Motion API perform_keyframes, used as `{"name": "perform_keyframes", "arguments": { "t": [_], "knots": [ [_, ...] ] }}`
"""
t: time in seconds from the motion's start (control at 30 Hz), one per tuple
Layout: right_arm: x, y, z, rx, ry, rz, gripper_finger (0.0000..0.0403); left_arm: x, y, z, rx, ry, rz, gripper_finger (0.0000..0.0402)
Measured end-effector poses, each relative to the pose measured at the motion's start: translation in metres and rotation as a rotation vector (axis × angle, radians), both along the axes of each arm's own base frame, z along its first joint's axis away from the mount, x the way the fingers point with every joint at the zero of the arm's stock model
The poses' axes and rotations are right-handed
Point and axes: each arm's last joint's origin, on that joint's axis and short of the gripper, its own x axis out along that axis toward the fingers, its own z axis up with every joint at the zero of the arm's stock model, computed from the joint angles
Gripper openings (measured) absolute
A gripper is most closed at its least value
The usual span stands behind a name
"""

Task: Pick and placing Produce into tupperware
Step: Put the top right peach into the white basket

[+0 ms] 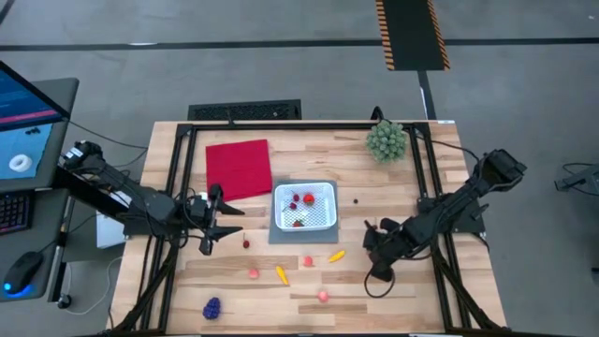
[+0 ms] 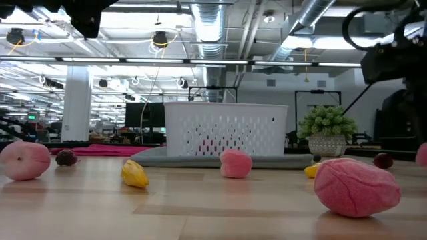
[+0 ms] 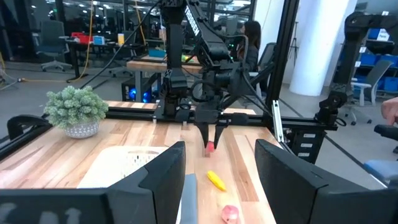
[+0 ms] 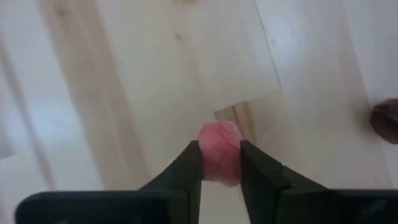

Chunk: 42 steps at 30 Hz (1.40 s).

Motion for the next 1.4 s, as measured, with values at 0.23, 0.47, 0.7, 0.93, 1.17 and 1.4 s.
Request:
{"name": "perform_keyframes", "arguments": {
  "t": [0.23,0.47,0.7,0.93,1.17,1.4],
  "knots": [
    [0.002,-0.012,0.019,-0.003,-0.108,0.000,0.0132,0.000,0.000,0.000,-0.001,-0.005,0.001,0.0185],
    [0.020,-0.035,0.054,-0.080,-0.311,0.054,0.0136,0.000,0.000,0.002,-0.007,-0.018,0.001,0.0185],
    [0.039,-0.058,0.089,-0.150,-0.487,0.106,0.0124,0.000,0.000,0.002,-0.007,-0.018,0.001,0.0185],
    [0.063,-0.079,0.116,-0.245,-0.624,0.147,0.0129,0.000,0.000,0.002,-0.006,-0.017,0.000,0.0185],
    [0.092,-0.102,0.143,-0.267,-0.693,0.174,0.0129,0.000,0.000,0.002,-0.006,-0.016,0.001,0.0185],
    [0.121,-0.130,0.153,-0.211,-0.634,0.173,0.0129,0.000,0.000,0.002,-0.002,-0.017,0.002,0.0185]
  ]
}}
